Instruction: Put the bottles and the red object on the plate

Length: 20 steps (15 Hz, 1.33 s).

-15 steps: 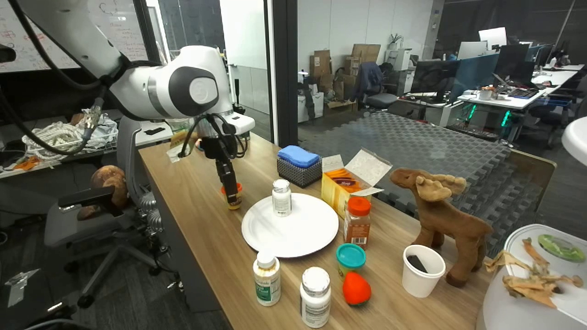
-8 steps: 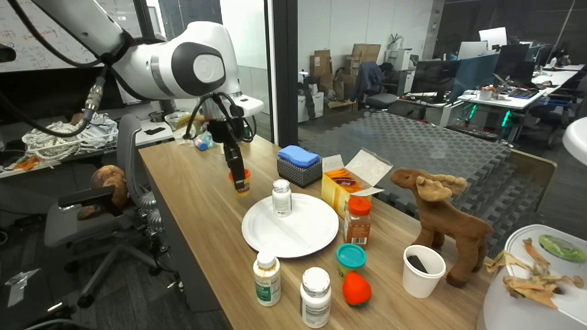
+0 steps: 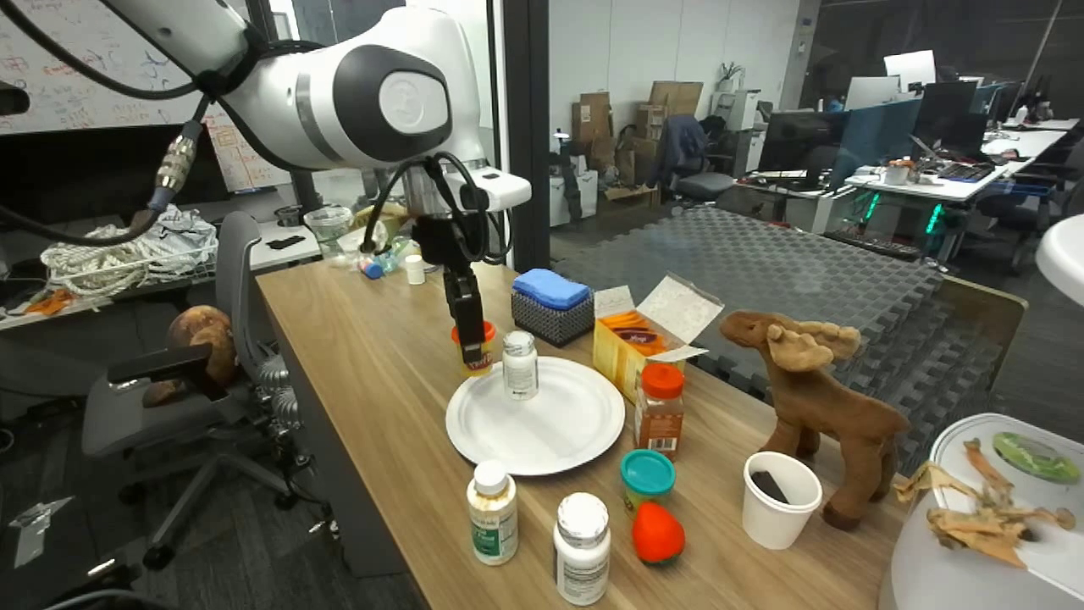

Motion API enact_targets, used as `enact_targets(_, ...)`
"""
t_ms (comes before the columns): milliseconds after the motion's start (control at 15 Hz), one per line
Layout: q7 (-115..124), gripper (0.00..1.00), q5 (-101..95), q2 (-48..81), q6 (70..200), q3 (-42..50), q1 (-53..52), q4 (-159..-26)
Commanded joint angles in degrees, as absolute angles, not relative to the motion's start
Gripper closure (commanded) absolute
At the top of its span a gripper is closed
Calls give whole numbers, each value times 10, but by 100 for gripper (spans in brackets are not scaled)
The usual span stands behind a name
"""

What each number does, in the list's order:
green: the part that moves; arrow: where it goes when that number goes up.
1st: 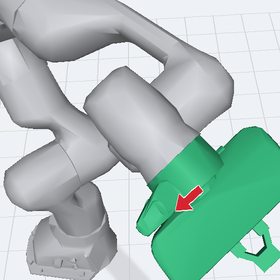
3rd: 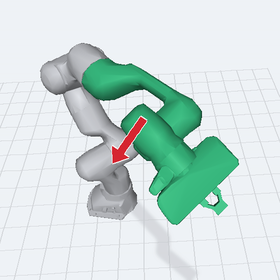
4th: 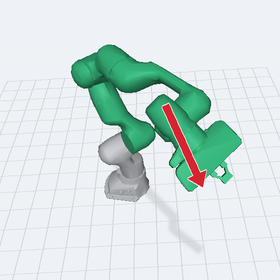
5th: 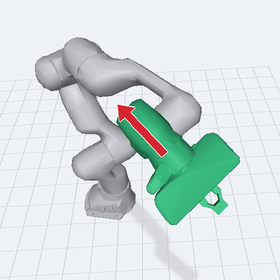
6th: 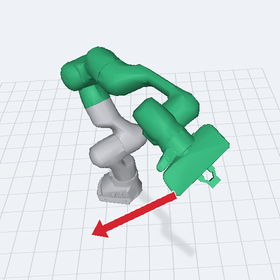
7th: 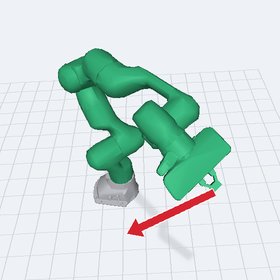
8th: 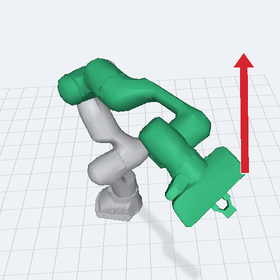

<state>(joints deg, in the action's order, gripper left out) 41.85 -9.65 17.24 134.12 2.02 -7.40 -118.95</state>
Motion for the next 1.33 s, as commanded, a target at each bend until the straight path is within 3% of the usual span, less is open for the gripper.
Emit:
enact_targets(0, 393, 76, -70, 170, 1347, 16, -64, -1211)
enact_targets(1267, 407, 76, -30, 214, 1417, 25, -64, -1222)
